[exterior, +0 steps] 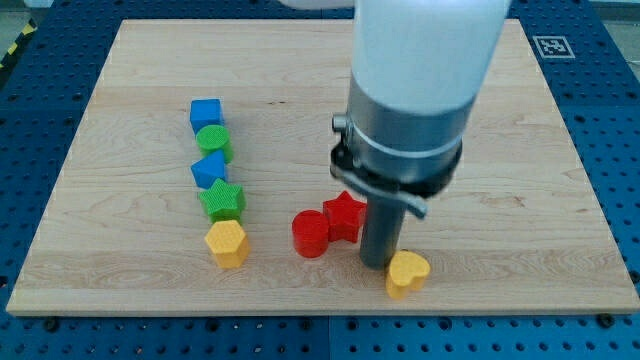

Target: Slide the red star towards center

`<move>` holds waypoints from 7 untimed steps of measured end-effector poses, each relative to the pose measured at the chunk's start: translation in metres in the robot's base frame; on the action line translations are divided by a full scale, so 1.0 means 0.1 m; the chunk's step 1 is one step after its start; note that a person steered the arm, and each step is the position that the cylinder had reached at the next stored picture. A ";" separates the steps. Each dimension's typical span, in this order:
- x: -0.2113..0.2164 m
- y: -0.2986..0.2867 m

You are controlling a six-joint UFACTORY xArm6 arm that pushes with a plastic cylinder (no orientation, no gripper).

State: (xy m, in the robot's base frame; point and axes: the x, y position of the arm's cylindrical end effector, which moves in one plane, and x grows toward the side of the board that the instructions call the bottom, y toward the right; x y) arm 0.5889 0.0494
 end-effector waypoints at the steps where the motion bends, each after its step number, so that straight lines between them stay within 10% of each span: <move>1: 0.05 -0.17; 7: -1.64 -0.19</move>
State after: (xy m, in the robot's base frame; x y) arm 0.4248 0.0306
